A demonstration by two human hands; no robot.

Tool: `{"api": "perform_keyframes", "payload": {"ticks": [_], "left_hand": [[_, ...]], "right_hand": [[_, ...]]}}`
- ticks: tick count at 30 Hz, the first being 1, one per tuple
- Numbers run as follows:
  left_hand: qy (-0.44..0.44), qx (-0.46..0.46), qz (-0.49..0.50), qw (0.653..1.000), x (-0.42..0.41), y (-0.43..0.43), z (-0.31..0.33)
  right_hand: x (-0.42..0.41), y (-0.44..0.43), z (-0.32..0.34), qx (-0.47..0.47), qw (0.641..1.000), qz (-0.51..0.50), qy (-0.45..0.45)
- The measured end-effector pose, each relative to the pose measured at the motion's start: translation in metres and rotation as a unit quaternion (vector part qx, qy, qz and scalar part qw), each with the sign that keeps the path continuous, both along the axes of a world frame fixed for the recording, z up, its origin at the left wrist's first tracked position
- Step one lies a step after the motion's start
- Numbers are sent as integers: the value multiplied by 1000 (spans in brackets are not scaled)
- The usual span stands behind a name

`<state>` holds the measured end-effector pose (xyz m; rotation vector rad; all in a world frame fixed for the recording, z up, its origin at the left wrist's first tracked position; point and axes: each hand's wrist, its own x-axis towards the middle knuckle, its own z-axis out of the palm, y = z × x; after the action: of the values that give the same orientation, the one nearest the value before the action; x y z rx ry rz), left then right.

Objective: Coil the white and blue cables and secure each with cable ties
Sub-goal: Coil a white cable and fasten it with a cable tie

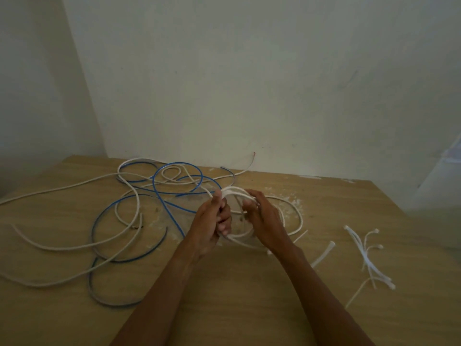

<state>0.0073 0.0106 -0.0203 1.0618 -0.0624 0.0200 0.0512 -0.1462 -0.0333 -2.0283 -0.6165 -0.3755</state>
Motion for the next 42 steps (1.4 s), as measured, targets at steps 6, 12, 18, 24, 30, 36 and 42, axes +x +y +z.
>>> {"api": "perform_keyframes", "payload": {"ticks": [6,12,18,24,30,36,42], "left_hand": [[70,-13,1,997,0,8,0],[60,81,84,991,4,4,-5],[73,89,102,988,2,6,-4],[39,203,82,975,-3,-2,-4],[39,223,95,969,3,-3,-6],[-24,261,98,960,1,-4,-10],[-64,239,96,964,3,-9,-16]], "right_hand": [[-13,13,1,137,988,24,68],[-17,16,5,127,990,29,61],[-15,16,-2,55,998,-33,-14],[-24,12,0,-83,995,-22,-56],[-13,12,-4,-133,983,-35,-125],[-19,12,6,-129,983,-21,-133],[-27,14,14,-10,997,40,-61]]}}
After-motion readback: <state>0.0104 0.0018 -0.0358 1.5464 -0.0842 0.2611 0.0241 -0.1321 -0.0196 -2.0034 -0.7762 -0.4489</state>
